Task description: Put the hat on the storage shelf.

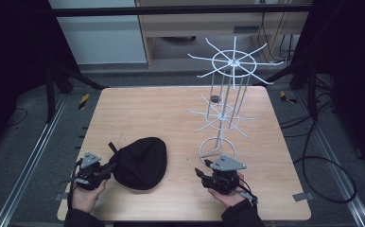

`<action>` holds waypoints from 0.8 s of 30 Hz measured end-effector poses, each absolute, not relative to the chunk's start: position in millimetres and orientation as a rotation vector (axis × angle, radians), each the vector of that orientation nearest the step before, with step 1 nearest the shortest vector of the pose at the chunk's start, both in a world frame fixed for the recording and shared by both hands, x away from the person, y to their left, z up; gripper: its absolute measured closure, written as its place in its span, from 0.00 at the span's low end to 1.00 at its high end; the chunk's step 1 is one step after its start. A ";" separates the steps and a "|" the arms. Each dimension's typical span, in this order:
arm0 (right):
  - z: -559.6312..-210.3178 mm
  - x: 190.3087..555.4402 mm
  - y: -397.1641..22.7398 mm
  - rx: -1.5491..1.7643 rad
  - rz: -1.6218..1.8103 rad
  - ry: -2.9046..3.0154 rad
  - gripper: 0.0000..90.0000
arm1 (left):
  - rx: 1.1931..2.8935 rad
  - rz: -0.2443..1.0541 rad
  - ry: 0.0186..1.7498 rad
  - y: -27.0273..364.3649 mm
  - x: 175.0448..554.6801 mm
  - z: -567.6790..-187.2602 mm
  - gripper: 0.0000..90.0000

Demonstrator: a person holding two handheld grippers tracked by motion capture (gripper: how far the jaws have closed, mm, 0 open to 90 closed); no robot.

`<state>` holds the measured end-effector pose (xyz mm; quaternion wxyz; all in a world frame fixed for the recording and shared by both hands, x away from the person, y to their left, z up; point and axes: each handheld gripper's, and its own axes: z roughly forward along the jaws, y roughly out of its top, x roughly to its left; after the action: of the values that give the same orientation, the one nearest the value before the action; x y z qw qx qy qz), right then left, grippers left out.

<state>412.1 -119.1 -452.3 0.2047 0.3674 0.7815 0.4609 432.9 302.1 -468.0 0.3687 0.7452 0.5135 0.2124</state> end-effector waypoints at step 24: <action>-465.3 404.3 -222.5 1.297 1.199 1.942 0.41 | 1.866 0.652 1.165 291.0 420.5 -417.6 0.55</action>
<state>404.3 -222.5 -465.3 0.2556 0.4776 0.7153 0.4415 420.5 291.0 -417.6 0.4110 0.7414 0.4629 0.2592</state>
